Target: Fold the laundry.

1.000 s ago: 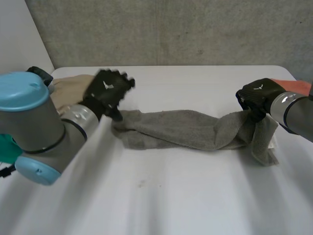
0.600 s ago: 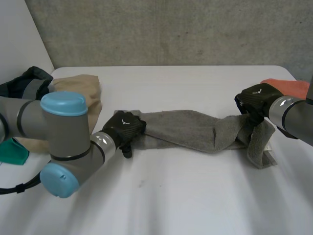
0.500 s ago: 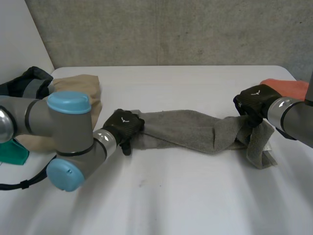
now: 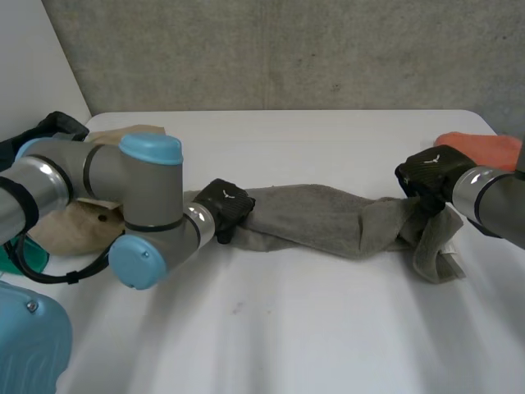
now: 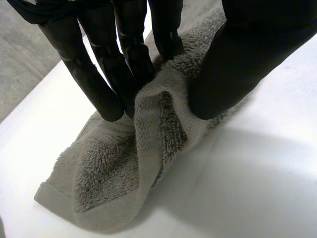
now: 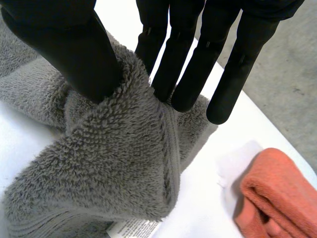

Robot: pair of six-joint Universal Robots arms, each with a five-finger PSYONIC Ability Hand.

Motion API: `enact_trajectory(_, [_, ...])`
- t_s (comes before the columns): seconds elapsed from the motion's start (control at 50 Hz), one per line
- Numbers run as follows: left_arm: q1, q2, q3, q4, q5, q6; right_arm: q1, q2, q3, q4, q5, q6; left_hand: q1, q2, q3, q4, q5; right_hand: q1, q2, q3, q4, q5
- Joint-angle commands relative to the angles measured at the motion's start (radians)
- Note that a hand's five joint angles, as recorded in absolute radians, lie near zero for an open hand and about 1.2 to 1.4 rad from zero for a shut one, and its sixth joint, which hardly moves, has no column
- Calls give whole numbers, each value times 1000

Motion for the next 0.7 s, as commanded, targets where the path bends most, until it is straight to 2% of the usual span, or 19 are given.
enact_trajectory(0.02, [32,282,-118,-178,93,-107,-44,-126,-58,175,-17,-43,245,201,211,202,236,298,225,208,200,253])
enact_trajectory(0.1, [55,439,-198,-199,141,-158,-63,-146,-128,284,-49,-68,245,201,211,202,236,298,225,208,200,253])
enact_trajectory(0.2, [87,481,-215,-187,141,-198,-61,-45,-242,329,-48,-112,245,201,211,202,236,298,225,208,200,253])
enact_trajectory(0.3, [142,367,-163,-183,76,-195,-22,112,-357,312,-17,-146,245,201,211,202,236,298,225,208,200,253])
enact_trajectory(0.38, [167,223,-65,-196,35,-192,18,242,-444,189,12,-131,245,201,211,202,236,298,225,208,200,253])
enact_trajectory(0.46, [165,88,64,-204,16,-189,63,346,-471,-22,42,-98,245,201,211,202,236,298,225,208,200,253])
enact_trajectory(0.48, [167,45,111,-206,-2,-187,78,385,-471,-123,61,-94,245,201,211,202,236,182,108,91,83,136])
enact_trajectory(0.54, [171,13,171,-210,-43,-191,101,432,-471,-257,104,-97,245,201,211,202,236,20,-54,-71,-79,-25])
enact_trajectory(0.56, [171,8,199,-212,-71,-195,110,454,-468,-327,140,-107,83,39,48,40,74,-394,-467,-484,-492,-439])
enact_trajectory(0.6, [170,16,207,-210,-89,-201,115,460,-466,-377,180,-123,-199,-243,-234,-242,-208,-822,-895,-912,-920,-867])
enact_trajectory(0.62, [167,40,202,-201,-97,-207,118,456,-461,-394,217,-130,-311,-355,-346,-354,-320,-923,-997,-1014,-1022,-969])
enact_trajectory(0.7, [156,135,127,-152,-96,-212,109,382,-416,-363,260,-108,-699,-743,-734,-742,-708,-923,-997,-1014,-1022,-969])
